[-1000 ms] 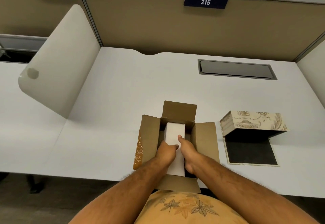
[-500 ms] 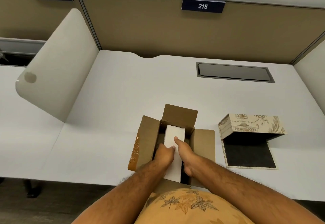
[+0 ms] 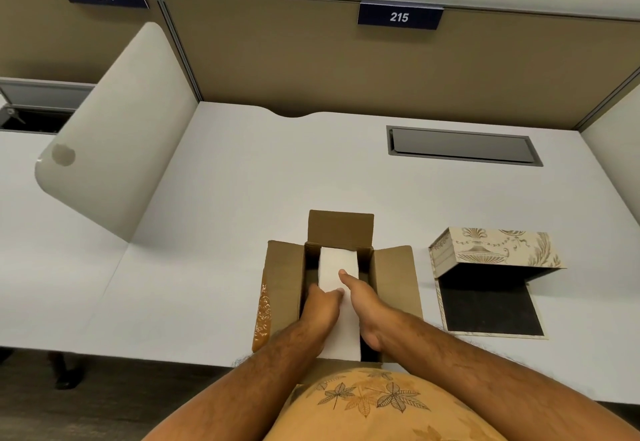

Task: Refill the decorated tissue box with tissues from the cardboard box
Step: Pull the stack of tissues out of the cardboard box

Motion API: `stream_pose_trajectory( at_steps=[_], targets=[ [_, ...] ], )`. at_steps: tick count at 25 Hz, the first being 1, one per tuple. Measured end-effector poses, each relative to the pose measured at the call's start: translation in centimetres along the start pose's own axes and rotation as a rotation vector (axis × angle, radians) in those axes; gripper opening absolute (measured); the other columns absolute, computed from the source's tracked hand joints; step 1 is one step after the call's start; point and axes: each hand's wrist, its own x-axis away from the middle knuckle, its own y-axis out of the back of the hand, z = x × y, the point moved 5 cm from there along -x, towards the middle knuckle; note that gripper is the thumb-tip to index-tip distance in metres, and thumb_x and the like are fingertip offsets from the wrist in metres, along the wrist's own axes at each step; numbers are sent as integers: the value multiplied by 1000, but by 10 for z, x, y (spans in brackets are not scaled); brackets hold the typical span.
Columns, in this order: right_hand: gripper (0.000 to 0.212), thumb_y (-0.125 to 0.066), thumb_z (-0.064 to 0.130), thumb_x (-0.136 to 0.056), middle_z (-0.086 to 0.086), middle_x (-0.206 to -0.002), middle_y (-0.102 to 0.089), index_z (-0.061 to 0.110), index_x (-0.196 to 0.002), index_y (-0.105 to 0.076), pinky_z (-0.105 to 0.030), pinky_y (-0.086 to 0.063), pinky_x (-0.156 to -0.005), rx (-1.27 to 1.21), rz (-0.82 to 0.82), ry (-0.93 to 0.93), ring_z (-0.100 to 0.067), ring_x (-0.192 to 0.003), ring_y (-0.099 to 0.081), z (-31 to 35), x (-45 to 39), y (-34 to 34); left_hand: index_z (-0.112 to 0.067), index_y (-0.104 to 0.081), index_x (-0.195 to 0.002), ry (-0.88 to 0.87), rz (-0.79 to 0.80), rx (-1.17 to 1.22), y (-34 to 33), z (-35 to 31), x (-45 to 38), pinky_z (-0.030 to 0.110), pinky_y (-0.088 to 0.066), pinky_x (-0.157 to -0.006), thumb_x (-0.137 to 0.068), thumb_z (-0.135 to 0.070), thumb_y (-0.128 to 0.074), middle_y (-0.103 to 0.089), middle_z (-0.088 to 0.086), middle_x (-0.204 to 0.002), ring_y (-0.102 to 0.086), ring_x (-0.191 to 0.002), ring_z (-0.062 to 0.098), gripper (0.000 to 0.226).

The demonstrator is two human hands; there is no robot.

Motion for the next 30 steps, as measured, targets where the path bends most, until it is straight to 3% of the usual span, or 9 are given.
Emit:
stream_pose_trajectory(
  at_steps=[3, 9, 15, 21, 25, 30],
  targets=[
    [63, -49, 66, -99, -11, -122, -70, 17, -136, -62, -50, -50, -107, 27, 16, 38, -29, -112, -65, -2, -2, 3, -11, -30, -157, -34, 11, 33, 2, 2, 1, 34, -53, -87, -105, -30, -55, -55, 11, -148, -61, -120, 26, 61],
    [78, -54, 63, -97, -8, -154, -54, 21, -160, -37, -53, -39, -120, 89, 65, 134, -29, -138, -53, 4, 3, 8, -16, -39, -153, -115, 18, 122, 12, -1, 3, 30, -54, -72, -102, -27, -62, -62, 2, -129, -66, -100, 14, 57],
    [66, -58, 57, -99, -7, -134, -67, 19, -151, -47, -50, -49, -111, 64, 91, 163, -26, -119, -65, 8, 7, 7, -19, -41, -152, -124, 18, 161, 16, -1, 0, 39, -61, -82, -97, -28, -67, -67, 0, -123, -71, -102, 20, 61],
    [68, -58, 58, -98, -8, -137, -66, 19, -152, -47, -47, -50, -109, 83, 126, 160, -27, -121, -65, 6, 12, 7, -16, -44, -149, -120, 32, 182, 14, 3, -2, 38, -61, -77, -95, -25, -68, -71, 2, -116, -75, -97, 23, 60],
    [63, -58, 53, -101, -6, -137, -67, 19, -153, -45, -41, -53, -96, 71, 143, 211, -23, -120, -65, 14, 21, 7, -17, -46, -149, -149, 63, 204, 13, -3, 1, 43, -63, -84, -96, -26, -67, -71, 5, -123, -75, -102, 24, 59],
    [53, -57, 48, -104, 9, -127, -68, 30, -152, -44, -23, -46, -71, 68, 167, 273, -9, -109, -66, 22, 38, 12, -23, -45, -149, -239, 98, 225, 19, -13, 15, 32, -62, -73, -98, -30, -67, -70, -2, -125, -76, -100, 17, 56]
  ],
)
